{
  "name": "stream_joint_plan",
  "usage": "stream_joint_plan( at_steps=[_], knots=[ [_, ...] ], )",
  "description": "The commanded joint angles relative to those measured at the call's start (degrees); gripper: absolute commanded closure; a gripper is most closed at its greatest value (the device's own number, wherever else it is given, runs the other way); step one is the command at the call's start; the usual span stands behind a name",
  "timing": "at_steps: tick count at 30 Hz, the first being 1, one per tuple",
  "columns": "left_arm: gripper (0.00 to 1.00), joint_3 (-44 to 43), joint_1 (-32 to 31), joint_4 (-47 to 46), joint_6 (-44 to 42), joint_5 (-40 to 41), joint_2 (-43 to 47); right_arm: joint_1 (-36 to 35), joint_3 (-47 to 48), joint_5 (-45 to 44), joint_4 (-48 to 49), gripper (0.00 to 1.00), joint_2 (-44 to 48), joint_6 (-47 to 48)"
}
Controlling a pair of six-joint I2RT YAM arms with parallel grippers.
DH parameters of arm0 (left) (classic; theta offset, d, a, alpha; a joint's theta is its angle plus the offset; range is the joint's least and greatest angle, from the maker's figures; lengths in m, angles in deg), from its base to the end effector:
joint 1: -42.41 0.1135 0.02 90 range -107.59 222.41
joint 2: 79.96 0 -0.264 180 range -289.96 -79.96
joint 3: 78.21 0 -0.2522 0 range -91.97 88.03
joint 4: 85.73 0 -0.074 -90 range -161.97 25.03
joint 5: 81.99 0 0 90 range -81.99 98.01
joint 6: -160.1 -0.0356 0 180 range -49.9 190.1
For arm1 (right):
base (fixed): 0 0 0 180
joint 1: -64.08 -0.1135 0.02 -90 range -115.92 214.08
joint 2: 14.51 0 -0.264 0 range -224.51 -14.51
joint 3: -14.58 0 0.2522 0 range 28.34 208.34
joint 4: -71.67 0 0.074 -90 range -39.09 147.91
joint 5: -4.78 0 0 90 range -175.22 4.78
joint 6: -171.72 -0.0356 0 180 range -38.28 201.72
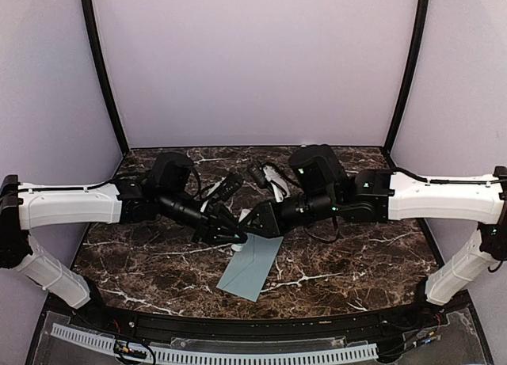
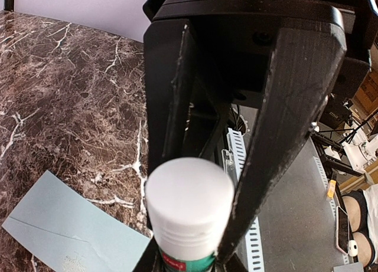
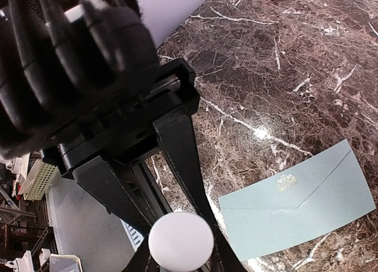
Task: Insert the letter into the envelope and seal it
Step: Place the solid glue at the center of the board.
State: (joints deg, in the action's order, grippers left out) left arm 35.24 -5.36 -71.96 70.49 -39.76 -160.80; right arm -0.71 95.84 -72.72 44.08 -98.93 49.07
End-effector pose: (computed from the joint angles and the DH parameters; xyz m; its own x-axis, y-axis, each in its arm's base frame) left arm 0.1880 -0.2464 0.2658 -0.3225 0.3485 -0.8801 0.9347 -0.0297 -0.3543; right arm 0.1377 0.3105 0.3067 -0.7027 -0.2559 -0.6639 -0.6929 0.4580 0.5568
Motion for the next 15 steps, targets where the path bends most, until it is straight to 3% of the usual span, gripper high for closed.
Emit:
stream_joint_plan(
  at_steps=[1, 7, 15],
  knots=[
    [1.0, -1.67, -0.13, -1.41, -0.65, -1.48, 0.0, -0.68, 1.16, 0.01, 4.81, 0.75, -0.56, -0.36],
    [1.0, -1.61, -0.13, -1.41, -0.65, -1.54, -0.1, -0.61, 0.96, 0.31, 6.56, 0.71, -0.57, -0.85],
    [1.0, -1.54, -0.07, -1.74, -0.64, -1.13, -0.01, -0.68, 1.11, 0.5, 5.16, 0.86, -0.75, -0.25]
  ],
)
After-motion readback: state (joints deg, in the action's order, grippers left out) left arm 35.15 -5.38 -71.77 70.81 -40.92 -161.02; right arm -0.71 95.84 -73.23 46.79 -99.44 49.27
